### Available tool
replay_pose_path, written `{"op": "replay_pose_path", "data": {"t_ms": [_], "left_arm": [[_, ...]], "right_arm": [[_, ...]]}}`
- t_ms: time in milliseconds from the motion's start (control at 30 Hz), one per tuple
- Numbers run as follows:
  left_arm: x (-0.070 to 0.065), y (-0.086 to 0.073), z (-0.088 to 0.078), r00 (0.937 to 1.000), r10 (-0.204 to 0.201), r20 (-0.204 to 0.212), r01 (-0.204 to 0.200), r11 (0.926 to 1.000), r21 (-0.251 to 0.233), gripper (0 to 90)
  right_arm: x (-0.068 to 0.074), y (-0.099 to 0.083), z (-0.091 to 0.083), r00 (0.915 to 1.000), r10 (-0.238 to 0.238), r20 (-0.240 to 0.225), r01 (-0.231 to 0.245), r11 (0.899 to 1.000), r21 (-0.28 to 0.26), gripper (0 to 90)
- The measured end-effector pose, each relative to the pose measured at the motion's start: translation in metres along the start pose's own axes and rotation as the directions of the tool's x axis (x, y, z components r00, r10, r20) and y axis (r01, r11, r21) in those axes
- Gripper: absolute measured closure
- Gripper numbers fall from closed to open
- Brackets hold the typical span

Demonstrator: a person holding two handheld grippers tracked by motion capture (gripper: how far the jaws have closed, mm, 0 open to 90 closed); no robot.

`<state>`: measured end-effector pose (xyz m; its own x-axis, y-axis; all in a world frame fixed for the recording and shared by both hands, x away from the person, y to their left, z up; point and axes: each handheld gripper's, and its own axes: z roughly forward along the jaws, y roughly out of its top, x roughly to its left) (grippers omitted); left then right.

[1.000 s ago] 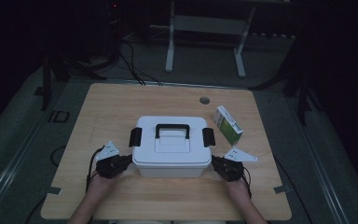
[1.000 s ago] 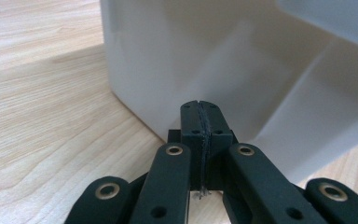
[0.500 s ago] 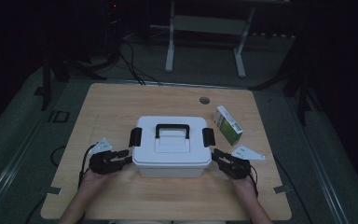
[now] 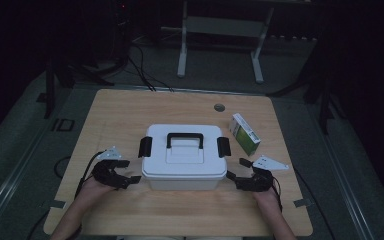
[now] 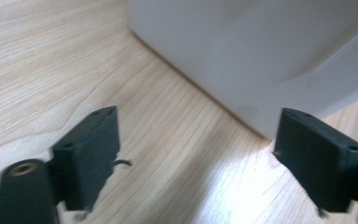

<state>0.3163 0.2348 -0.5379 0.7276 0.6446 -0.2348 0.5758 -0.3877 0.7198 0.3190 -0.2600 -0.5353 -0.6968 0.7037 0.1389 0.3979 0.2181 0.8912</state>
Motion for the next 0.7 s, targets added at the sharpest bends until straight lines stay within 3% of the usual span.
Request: {"op": "replay_pose_path", "data": {"t_ms": [167, 267, 467, 533, 567, 600, 667, 700], "left_arm": [[0.003, 0.002, -0.002, 0.9998, 0.017, -0.009, -0.016, 0.9978, 0.064, 7.2], [0.004, 0.003, -0.003, 0.9999, 0.015, -0.008, -0.014, 0.9963, 0.085, 2.4], [0.007, 0.004, -0.007, 0.9997, 0.022, 0.006, -0.023, 0.9886, 0.148, 2.4], [0.007, 0.004, -0.007, 0.9991, 0.043, 0.006, -0.043, 0.9815, 0.186, 2.5], [0.007, 0.004, -0.007, 0.9991, 0.043, 0.006, -0.043, 0.9815, 0.186, 2.5], [0.006, 0.004, -0.007, 0.9984, 0.057, -0.002, -0.055, 0.9745, 0.217, 2.5], [0.006, 0.005, -0.007, 0.998, 0.064, 0.003, -0.063, 0.9689, 0.239, 2.4], [0.006, 0.005, -0.009, 0.9978, 0.066, -0.004, -0.063, 0.9692, 0.238, 2.4]], "right_arm": [[-0.005, -0.001, -0.003, 0.9998, 0.018, -0.012, -0.018, 1.0, -0.011, 14.0], [-0.004, -0.001, -0.004, 1.0, -0.004, -0.003, 0.004, 1.0, -0.004, 13.5], [-0.008, -0.003, -0.007, 0.9999, -0.008, 0.01, 0.008, 1.0, -0.017, 14.0], [-0.01, -0.003, -0.009, 0.9998, -0.003, 0.018, 0.004, 1.0, -0.029, 14.1], [-0.01, -0.003, -0.009, 0.9998, -0.003, 0.018, 0.004, 1.0, -0.029, 14.1], [-0.01, -0.003, -0.009, 0.9999, -0.008, 0.014, 0.008, 1.0, -0.03, 14.1], [-0.01, -0.003, -0.011, 0.9997, -0.014, 0.019, 0.015, 0.999, -0.029, 14.1], [-0.01, -0.003, -0.012, 0.9997, -0.018, 0.015, 0.018, 0.999, -0.03, 14.1]]}}
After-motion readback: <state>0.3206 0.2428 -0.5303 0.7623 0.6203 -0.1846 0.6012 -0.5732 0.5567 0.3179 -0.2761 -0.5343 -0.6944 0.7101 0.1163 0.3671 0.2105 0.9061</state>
